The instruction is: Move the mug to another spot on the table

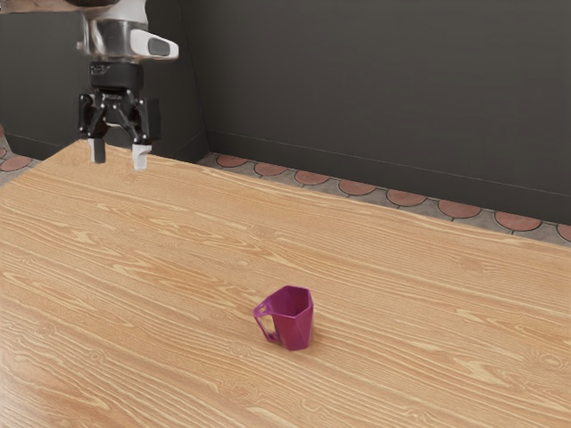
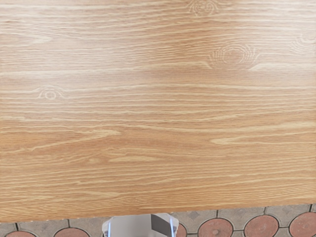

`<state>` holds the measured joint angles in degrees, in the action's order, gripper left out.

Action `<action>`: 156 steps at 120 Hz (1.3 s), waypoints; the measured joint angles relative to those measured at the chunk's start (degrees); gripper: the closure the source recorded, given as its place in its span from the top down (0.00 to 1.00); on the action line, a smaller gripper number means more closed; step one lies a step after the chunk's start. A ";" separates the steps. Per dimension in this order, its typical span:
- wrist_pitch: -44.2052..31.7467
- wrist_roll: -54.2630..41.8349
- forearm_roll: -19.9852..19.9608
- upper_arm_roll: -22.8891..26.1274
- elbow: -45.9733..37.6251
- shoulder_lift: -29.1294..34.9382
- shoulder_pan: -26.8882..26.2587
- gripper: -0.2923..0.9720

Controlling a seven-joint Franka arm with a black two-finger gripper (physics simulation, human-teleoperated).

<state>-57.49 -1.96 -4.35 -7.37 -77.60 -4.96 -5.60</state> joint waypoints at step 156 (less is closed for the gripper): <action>-95.65 -33.71 -4.84 -0.18 -61.14 0.68 -15.92 0.71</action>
<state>-153.14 -35.67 -9.19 -7.56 -138.74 -4.28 -21.52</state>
